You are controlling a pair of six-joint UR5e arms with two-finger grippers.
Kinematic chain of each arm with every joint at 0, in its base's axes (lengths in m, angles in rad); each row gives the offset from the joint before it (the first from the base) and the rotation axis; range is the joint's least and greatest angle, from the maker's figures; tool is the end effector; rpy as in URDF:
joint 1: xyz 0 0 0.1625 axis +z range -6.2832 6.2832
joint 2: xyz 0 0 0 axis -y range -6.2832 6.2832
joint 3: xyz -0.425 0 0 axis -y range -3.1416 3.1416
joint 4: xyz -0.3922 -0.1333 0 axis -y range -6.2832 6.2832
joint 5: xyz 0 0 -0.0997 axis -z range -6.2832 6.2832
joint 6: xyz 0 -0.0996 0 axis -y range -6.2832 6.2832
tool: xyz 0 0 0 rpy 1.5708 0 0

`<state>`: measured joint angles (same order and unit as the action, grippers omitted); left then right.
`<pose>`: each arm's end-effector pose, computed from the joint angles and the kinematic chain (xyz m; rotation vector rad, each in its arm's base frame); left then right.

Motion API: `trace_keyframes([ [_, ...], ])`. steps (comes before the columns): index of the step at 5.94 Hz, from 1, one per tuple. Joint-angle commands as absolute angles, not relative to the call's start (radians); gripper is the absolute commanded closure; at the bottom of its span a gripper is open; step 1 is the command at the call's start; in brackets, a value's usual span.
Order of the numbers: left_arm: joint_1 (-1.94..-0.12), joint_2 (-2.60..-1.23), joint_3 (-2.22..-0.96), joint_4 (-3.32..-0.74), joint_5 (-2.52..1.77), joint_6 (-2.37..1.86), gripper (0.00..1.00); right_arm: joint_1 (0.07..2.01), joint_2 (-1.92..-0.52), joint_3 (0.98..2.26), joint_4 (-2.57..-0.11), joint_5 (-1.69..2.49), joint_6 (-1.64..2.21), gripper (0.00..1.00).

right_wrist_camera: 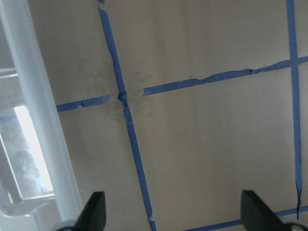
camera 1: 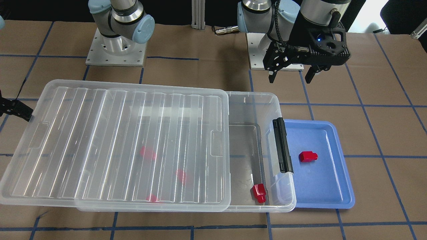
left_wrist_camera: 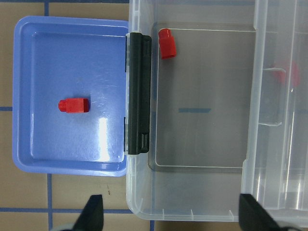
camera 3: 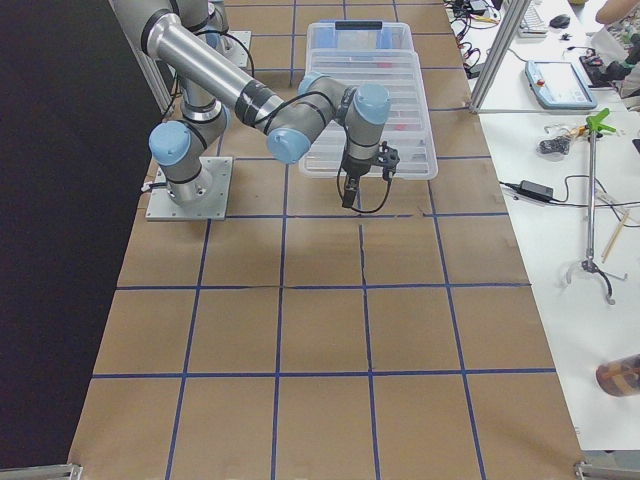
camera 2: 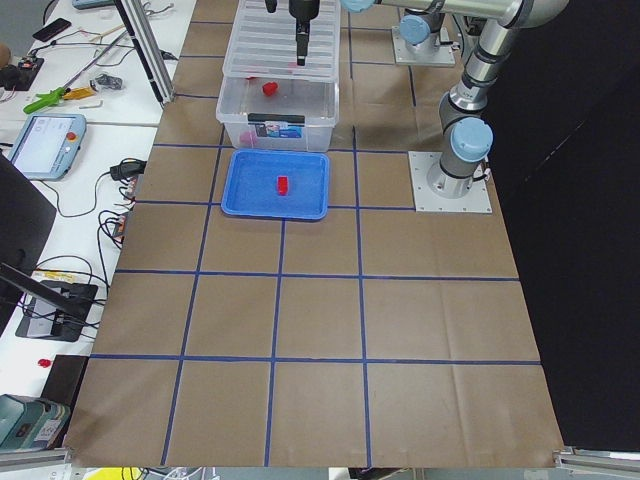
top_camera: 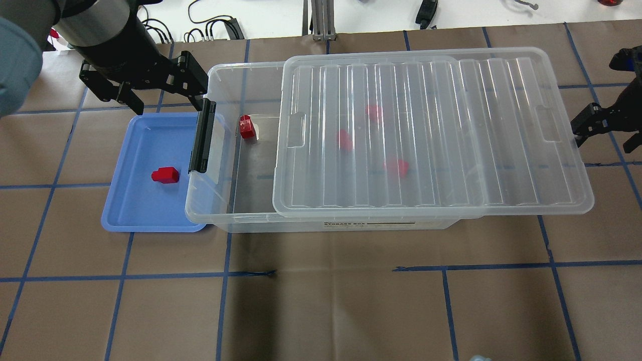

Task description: Place red block in blue tray from box

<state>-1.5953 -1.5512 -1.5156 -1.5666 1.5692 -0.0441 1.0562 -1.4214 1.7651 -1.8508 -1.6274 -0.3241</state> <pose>-0.1454 -0.4866 0.5253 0.0306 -3.1347 0.1237 -0.1476 -0.5204 0.3450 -0.2933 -3.0994 -0.1265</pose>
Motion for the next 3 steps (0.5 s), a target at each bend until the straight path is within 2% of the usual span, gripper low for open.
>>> trace_keyframes([
  [1, -1.595, -1.551, -1.516, -1.566, 1.568, -0.043, 0.02, 1.089, -1.422, 1.767, -1.85, -1.621, -0.308, 0.0],
  [3, -1.595, -1.552, -1.516, -1.566, 1.566, -0.037, 0.02, 1.127, -1.424, 1.769, -1.85, -1.621, -0.257, 0.0],
])
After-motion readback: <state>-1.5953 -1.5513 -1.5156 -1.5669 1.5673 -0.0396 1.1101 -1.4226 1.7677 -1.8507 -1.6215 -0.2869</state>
